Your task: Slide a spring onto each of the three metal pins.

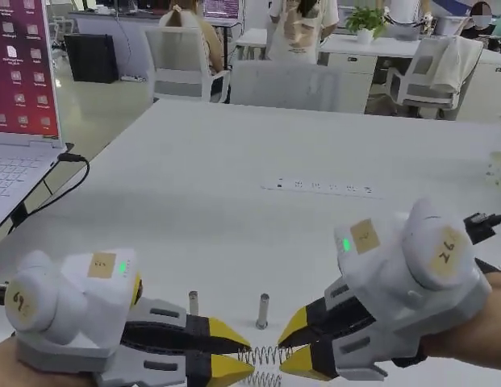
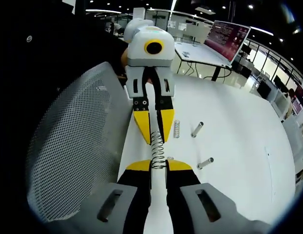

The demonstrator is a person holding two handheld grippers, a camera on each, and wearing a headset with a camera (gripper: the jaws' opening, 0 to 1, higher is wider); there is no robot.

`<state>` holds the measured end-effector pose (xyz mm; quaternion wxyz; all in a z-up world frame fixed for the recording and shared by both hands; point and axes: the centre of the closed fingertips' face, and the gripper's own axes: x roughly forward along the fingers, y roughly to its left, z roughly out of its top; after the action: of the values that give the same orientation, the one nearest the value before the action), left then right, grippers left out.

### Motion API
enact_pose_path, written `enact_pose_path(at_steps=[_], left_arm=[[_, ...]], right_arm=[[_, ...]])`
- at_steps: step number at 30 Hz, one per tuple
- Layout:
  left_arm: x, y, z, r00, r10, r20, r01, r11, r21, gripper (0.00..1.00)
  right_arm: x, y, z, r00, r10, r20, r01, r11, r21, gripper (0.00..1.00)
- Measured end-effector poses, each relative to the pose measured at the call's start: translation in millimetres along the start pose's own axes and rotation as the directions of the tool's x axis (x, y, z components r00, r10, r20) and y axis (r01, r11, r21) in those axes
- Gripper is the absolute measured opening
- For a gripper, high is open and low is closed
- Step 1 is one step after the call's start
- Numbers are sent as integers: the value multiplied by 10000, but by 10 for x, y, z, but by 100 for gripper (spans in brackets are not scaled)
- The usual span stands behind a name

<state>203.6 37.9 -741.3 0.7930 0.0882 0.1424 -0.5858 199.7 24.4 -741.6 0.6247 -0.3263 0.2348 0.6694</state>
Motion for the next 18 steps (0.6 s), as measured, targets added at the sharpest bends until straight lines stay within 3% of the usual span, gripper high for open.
enact_pose_path(at_steps=[18], left_arm=[[-5, -30, 46, 9998, -128, 123, 126, 9998, 140, 2]], right_arm=[[-18, 7, 19, 9992, 70, 389, -87, 9990, 435, 9]])
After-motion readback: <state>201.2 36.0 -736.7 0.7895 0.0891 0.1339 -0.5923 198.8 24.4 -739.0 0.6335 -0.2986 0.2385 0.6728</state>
